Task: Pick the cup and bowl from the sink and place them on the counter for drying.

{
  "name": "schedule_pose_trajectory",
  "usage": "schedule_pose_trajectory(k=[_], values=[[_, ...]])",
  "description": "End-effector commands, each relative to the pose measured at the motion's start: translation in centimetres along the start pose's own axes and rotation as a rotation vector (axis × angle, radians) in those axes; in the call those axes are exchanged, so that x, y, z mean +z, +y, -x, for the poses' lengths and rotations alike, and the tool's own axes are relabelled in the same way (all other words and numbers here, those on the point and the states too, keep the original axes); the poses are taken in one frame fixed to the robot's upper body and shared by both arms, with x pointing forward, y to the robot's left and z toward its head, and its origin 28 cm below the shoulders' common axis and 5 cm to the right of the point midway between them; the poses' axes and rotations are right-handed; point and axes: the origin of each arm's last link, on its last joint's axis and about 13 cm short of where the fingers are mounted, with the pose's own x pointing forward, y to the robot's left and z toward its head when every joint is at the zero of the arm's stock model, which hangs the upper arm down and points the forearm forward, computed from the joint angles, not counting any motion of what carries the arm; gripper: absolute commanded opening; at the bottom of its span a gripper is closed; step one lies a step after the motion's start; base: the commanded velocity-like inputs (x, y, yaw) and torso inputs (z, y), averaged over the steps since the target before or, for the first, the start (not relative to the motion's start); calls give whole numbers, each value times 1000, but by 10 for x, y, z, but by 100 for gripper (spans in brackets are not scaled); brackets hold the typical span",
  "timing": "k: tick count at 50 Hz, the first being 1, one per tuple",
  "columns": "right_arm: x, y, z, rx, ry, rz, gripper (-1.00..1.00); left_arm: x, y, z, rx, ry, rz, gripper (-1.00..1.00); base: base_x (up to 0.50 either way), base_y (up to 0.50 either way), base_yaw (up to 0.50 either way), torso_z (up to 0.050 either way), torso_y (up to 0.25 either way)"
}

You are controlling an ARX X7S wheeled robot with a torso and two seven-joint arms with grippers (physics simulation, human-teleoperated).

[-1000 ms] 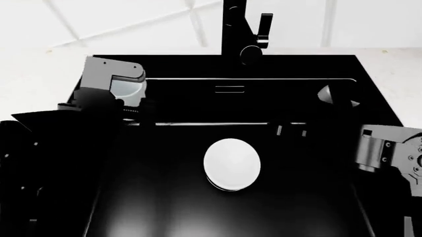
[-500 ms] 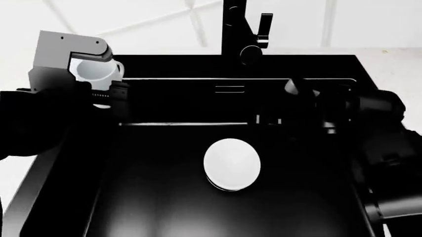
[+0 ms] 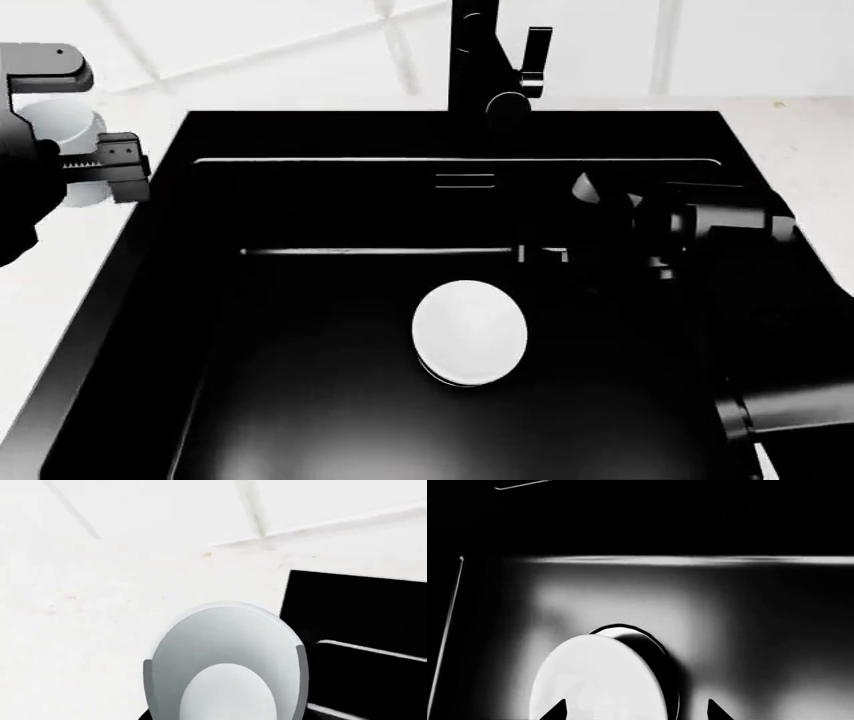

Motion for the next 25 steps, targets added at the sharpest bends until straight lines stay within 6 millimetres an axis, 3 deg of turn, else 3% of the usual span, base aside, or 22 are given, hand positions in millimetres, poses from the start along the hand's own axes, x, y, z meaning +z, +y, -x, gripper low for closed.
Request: schedule_pose_trajectory(k=[1, 14, 25], values=[[-3, -1, -3, 2, 10, 0, 100, -9, 24, -33, 233, 44, 62, -100, 0, 0, 0, 0, 0], [-7, -3, -6, 13, 17, -12, 100, -19, 42, -56, 419, 74, 75, -100, 0, 0, 0, 0, 0], [-11, -4, -9, 10, 32, -16, 100, -32, 43, -57, 396, 119, 59, -100, 0, 0, 0, 0, 0]])
